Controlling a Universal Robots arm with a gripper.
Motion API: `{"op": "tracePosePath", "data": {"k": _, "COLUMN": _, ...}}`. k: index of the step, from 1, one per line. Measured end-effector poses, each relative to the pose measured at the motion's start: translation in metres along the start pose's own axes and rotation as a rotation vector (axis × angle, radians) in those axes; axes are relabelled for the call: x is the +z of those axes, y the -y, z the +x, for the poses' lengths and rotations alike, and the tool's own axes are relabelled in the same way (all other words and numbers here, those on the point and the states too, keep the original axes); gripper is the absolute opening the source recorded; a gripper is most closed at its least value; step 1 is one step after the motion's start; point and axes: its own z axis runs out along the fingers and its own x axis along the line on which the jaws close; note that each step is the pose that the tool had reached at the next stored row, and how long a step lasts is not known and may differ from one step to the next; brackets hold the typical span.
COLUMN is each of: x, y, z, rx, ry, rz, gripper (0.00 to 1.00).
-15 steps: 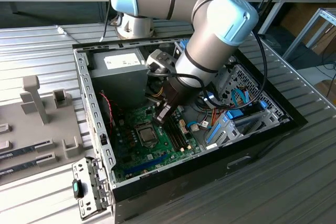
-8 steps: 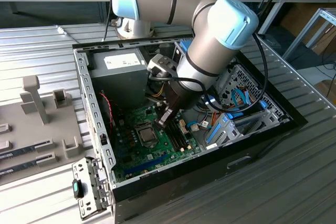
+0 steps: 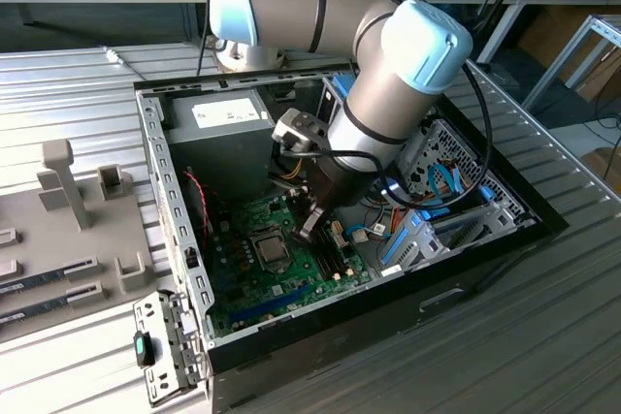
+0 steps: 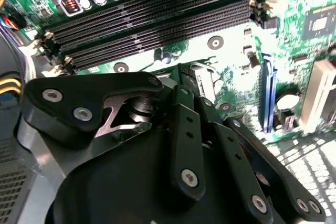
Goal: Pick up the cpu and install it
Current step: 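Install the first cpu locking lever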
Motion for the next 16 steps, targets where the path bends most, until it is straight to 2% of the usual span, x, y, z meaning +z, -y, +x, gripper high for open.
{"op": "tracePosePath", "data": {"k": 2, "x": 0.0013, "y": 0.0001, "z": -0.0002, "rx": -0.042, "ry": -0.0059, "rz": 0.0071, "gripper": 0.11}}
{"op": "tracePosePath", "data": {"k": 4, "x": 0.0024, "y": 0.0005, "z": -0.0005, "rx": -0.062, "ry": -0.0086, "rz": 0.0103, "gripper": 0.11}}
{"op": "tracePosePath", "data": {"k": 5, "x": 0.0029, "y": 0.0008, "z": -0.0004, "rx": -0.063, "ry": -0.0063, "rz": 0.0079, "gripper": 0.11}}
{"op": "tracePosePath", "data": {"k": 6, "x": 0.0039, "y": 0.0013, "z": -0.0002, "rx": -0.065, "ry": 0.0014, "rz": 0.0008, "gripper": 0.11}}
{"op": "tracePosePath", "data": {"k": 8, "x": 0.0053, "y": 0.0026, "z": 0.0006, "rx": -0.068, "ry": 0.0119, "rz": -0.0093, "gripper": 0.11}}
{"op": "tracePosePath", "data": {"k": 10, "x": 0.0065, "y": 0.0043, "z": 0.0018, "rx": -0.07, "ry": 0.0179, "rz": -0.015, "gripper": 0.11}}
{"op": "tracePosePath", "data": {"k": 14, "x": 0.0076, "y": 0.0069, "z": 0.0041, "rx": -0.08, "ry": 0.0233, "rz": -0.0202, "gripper": 0.11}}
{"op": "tracePosePath", "data": {"k": 16, "x": 0.008, "y": 0.0074, "z": 0.0042, "rx": -0.089, "ry": 0.0236, "rz": -0.0205, "gripper": 0.11}}
